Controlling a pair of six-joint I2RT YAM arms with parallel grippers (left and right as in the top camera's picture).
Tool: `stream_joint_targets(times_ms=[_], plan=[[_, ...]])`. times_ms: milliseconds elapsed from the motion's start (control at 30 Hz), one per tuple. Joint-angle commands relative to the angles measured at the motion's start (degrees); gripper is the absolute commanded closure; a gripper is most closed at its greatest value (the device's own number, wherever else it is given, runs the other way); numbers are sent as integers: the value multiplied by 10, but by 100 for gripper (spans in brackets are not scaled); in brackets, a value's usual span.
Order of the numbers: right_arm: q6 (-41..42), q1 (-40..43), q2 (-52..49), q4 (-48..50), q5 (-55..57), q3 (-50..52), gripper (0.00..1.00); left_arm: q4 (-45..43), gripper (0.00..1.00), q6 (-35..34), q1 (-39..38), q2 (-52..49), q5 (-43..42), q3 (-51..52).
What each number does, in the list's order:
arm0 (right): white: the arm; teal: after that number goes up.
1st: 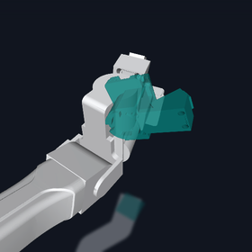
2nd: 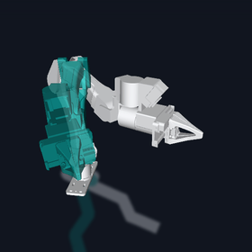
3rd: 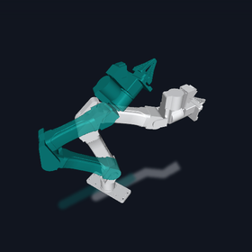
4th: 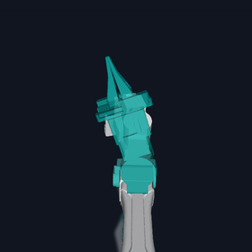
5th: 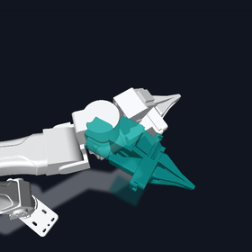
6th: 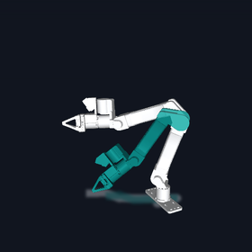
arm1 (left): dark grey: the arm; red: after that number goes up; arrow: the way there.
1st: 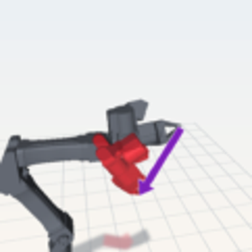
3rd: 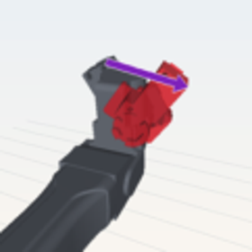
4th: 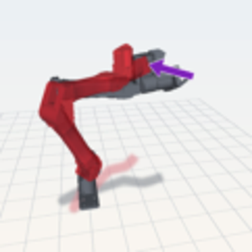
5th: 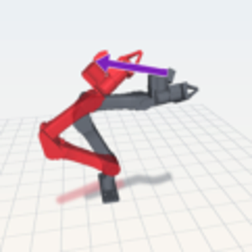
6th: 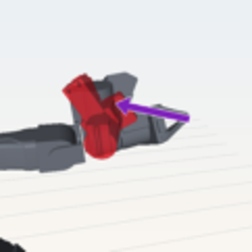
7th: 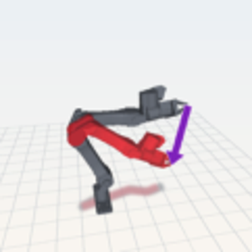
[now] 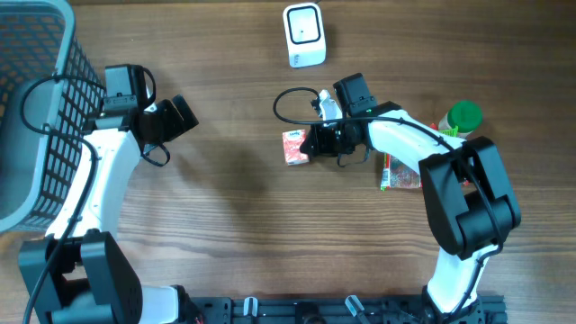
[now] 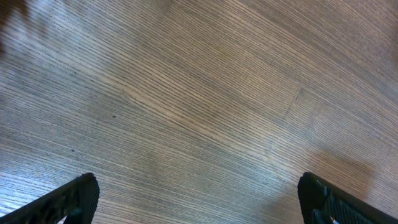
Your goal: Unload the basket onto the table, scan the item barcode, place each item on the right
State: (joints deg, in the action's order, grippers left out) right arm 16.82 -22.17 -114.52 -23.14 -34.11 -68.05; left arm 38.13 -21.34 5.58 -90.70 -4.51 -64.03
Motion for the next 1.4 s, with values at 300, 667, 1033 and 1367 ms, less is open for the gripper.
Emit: stream_joint_targets(times_ms=[300, 667, 1033, 1367], plan=[[-64, 95, 90, -11, -346, 2, 96, 0, 0, 3, 2, -2, 1, -2], [-149, 189, 115, -74, -589, 2, 96, 0, 0, 3, 2, -2, 1, -2], [-151, 196, 184, -182, -590, 2, 96, 0, 0, 3, 2, -2, 1, -2], [-26, 213, 390, -134, -589, 2, 96, 0, 0, 3, 2, -2, 1, -2]])
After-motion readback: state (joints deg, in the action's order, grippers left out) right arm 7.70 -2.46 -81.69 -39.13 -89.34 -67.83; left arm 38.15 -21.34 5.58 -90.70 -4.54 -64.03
